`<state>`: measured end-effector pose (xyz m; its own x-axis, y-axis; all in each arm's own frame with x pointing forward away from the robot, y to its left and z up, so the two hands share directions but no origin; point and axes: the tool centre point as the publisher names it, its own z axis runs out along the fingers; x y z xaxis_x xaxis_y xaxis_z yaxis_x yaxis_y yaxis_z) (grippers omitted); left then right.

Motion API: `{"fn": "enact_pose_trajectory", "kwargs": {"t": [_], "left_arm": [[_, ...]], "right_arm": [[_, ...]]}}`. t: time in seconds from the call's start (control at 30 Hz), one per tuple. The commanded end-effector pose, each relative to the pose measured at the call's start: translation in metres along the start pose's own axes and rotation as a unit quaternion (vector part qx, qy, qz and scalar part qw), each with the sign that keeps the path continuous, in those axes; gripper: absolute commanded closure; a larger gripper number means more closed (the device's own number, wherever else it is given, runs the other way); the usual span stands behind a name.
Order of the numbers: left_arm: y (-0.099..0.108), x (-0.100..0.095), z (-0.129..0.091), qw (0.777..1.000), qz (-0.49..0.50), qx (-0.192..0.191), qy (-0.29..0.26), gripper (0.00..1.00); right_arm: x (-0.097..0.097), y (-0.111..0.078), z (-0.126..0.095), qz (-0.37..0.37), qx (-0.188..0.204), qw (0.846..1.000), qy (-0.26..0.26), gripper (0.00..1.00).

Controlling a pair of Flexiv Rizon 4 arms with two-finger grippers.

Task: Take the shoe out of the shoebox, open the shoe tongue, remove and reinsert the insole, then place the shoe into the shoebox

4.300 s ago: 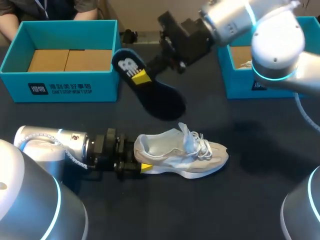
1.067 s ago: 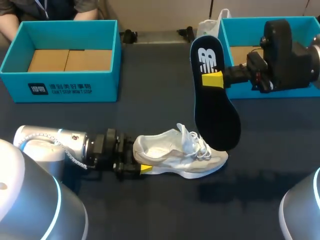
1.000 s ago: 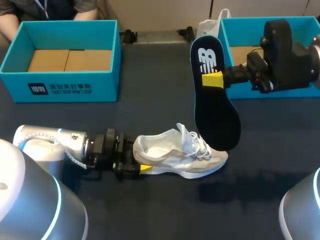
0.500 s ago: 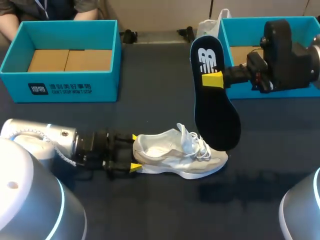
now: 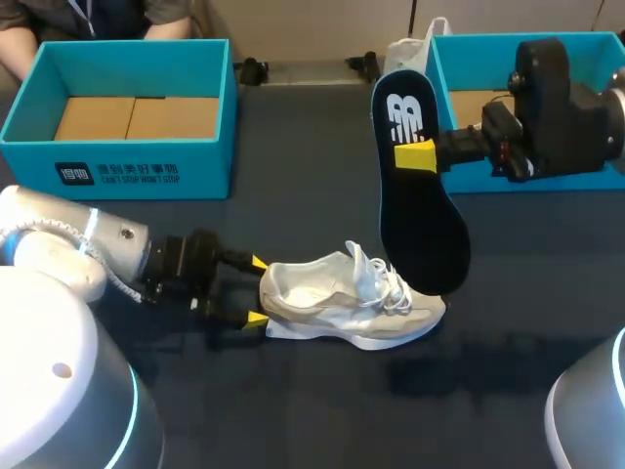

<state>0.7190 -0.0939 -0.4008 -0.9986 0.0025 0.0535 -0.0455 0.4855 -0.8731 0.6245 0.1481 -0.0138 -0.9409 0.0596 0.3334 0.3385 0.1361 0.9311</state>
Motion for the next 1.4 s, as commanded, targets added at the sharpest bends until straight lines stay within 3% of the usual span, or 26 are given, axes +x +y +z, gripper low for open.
{"fn": "enact_pose_trajectory", "kwargs": {"t": [0.03, 0.2, 0.3, 0.37, 0.47, 0.53, 0.6, 1.03, 1.07, 1.4], "left_arm": [[0.0, 0.001, 0.0, 1.0, 0.0, -0.002, -0.001, 0.0], [0.0, 0.001, 0.0, 1.0, 0.0, -0.002, -0.001, 0.0], [-0.005, 0.004, -0.003, 0.999, -0.008, -0.042, -0.014, 0.0], [-0.009, 0.005, -0.01, 0.999, -0.011, -0.036, -0.016, 0.0], [-0.022, 0.008, -0.021, 0.997, -0.012, -0.069, -0.021, 0.0], [-0.029, 0.004, -0.025, 0.994, -0.029, -0.104, 0.018, 0.0], [-0.039, -0.001, -0.024, 0.969, -0.038, -0.229, 0.084, 0.0], [-0.04, -0.001, -0.026, 0.968, -0.038, -0.233, 0.079, 0.0], [-0.045, -0.002, -0.028, 0.963, -0.045, -0.259, 0.059, 0.0], [-0.068, 0.014, -0.042, 0.934, -0.021, -0.357, 0.007, 0.0]], "right_arm": [[-0.001, 0.0, 0.002, 0.0, 0.0, 1.0, 0.0, 1.0], [-0.001, 0.0, 0.002, 0.0, 0.0, 1.0, 0.0, 1.0], [-0.001, 0.0, 0.002, 0.0, 0.0, 1.0, 0.0, 1.0], [-0.001, 0.0, 0.002, 0.0, 0.0, 1.0, 0.0, 1.0], [-0.001, 0.0, 0.002, 0.0, 0.0, 1.0, 0.0, 1.0], [-0.001, 0.0, 0.002, 0.0, 0.0, 1.0, 0.0, 1.0], [-0.001, 0.0, 0.002, 0.0, 0.0, 1.0, 0.0, 1.0], [-0.001, 0.0, 0.002, 0.0, 0.0, 1.0, 0.0, 1.0], [-0.001, 0.0, 0.002, 0.0, 0.0, 1.0, 0.0, 1.0], [-0.001, 0.0, 0.002, 0.0, 0.0, 1.0, 0.0, 1.0]]}}
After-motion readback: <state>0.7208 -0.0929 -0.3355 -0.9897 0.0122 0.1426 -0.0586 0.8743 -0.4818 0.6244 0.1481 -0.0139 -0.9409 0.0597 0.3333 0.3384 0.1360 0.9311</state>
